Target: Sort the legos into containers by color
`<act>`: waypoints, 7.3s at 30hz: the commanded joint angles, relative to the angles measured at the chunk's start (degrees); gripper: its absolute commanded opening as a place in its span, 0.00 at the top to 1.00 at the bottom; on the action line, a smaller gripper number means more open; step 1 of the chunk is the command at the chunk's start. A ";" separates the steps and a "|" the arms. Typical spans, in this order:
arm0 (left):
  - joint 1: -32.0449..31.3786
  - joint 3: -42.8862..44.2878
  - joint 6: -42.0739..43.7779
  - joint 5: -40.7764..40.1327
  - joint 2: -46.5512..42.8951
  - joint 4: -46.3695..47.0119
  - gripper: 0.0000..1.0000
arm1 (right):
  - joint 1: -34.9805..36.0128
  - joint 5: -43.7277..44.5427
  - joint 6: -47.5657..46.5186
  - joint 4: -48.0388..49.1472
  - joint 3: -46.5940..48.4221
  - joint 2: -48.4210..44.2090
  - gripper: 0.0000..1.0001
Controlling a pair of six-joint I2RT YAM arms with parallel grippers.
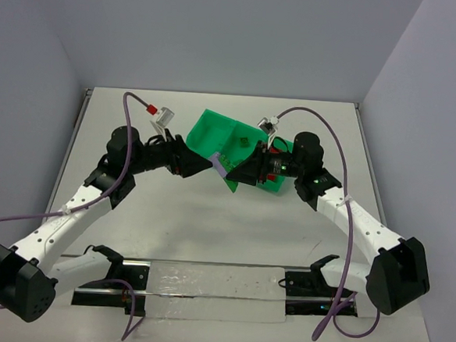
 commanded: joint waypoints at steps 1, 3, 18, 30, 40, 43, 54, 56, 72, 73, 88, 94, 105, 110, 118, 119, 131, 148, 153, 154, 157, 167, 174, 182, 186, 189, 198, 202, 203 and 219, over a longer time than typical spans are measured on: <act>3.60 -3.77 -4.35 8.85 -1.20 11.86 0.03 | -0.35 -6.63 6.39 13.15 -0.23 0.31 0.85; 5.02 -7.17 -9.10 12.76 -1.47 19.26 0.03 | -0.35 -8.04 8.54 16.34 -0.48 1.06 0.86; 5.86 -11.17 -23.91 20.81 3.18 48.60 0.05 | 0.19 -10.85 14.88 24.54 -0.42 5.29 0.86; 5.86 -10.18 -27.67 19.79 7.46 53.82 0.14 | 1.52 -10.90 13.85 23.02 0.18 5.76 0.85; 5.86 -9.44 -27.77 19.61 8.02 53.43 0.24 | 2.88 -10.00 11.03 18.53 2.21 6.43 0.85; 5.86 -9.30 -27.27 19.69 8.01 52.44 0.28 | 3.07 -9.75 11.01 18.41 2.59 6.65 0.85; 5.86 -9.20 -25.21 18.92 7.04 48.32 0.93 | 3.16 -8.38 12.46 19.75 2.64 6.57 0.86; 5.86 -9.13 -24.65 18.60 6.88 47.26 1.00 | 3.03 -7.83 12.89 20.15 2.63 6.57 0.86; 5.86 -10.18 -23.47 17.67 5.41 45.23 1.00 | -1.70 -1.90 30.40 40.72 -2.63 7.10 0.89; 5.86 -10.18 -23.37 17.53 5.29 44.94 1.00 | -1.85 -1.81 31.06 41.64 -2.87 7.27 0.89; 7.88 -4.13 -13.72 9.80 4.35 22.12 1.00 | -7.99 10.74 18.12 19.92 -6.93 -1.18 0.90; 7.80 5.81 -8.07 -6.11 11.35 2.15 1.00 | -8.26 25.23 2.16 -5.44 -2.24 -8.29 0.89; 5.25 22.87 -5.21 -21.07 31.74 -10.25 1.00 | -8.28 35.15 -5.20 -17.48 -2.07 -16.93 0.89; 5.16 30.28 -4.51 -23.48 38.72 -12.02 1.00 | -8.35 35.94 -5.96 -19.70 -1.61 -19.15 0.89; 5.03 44.43 -3.30 -27.63 52.15 -18.04 0.91 | -8.35 35.47 -7.26 -23.58 -0.71 -22.28 0.88; 4.98 45.62 -3.11 -28.20 53.10 -18.90 0.82 | -8.35 35.42 -7.27 -23.77 -0.75 -22.52 0.88; 3.14 50.50 -1.62 -32.69 52.18 -24.61 0.23 | -8.35 34.23 -8.10 -25.09 -0.31 -22.88 0.88; 1.29 -0.33 -15.32 3.58 12.95 26.46 0.28 | -8.30 11.51 -3.72 -11.65 -1.90 -14.86 0.86; -0.43 -0.03 -15.61 6.62 13.03 28.40 0.27 | -8.01 9.94 -4.61 -12.28 -0.61 -12.77 0.86; -0.69 0.22 -15.15 6.32 13.10 28.03 0.28 | -8.00 9.07 -4.70 -12.40 -0.30 -12.40 0.86; -0.73 0.58 -15.24 6.78 13.35 28.02 0.35 | -7.61 8.78 -5.72 -13.54 0.33 -11.51 0.86; -2.19 8.71 -13.83 1.48 16.04 12.25 0.41 | -3.10 21.15 -12.84 -22.72 4.48 -10.16 0.87; -2.49 11.16 -17.09 -3.35 16.12 5.80 0.34 | 0.40 34.73 -17.07 -28.30 6.28 -9.24 0.88; -3.36 14.29 -16.32 -5.22 18.04 0.09 0.33 | 2.49 37.71 -18.03 -29.59 7.32 -8.30 0.88; -4.00 14.23 -17.73 -4.57 20.19 1.82 0.34 | 4.05 39.79 -18.76 -30.73 8.26 -7.48 0.88; -5.09 15.74 -17.53 -5.50 22.21 0.70 0.34 | 4.73 40.71 -19.13 -30.98 8.39 -7.49 0.88; -7.16 19.57 -16.28 -6.66 26.14 -1.94 0.37 | 5.59 41.61 -20.04 -31.61 8.74 -7.46 0.88; -7.67 20.40 -15.94 -5.83 27.27 -2.52 0.41 | 5.72 41.25 -19.93 -31.34 8.84 -7.31 0.88; -7.67 20.40 -15.94 -5.49 27.35 -2.32 0.41 | 5.79 41.38 -20.00 -31.41 8.91 -7.24 0.88; -9.52 23.89 -14.54 -2.51 30.58 -4.52 0.55 | 6.68 41.69 -20.19 -31.68 9.38 -6.73 0.88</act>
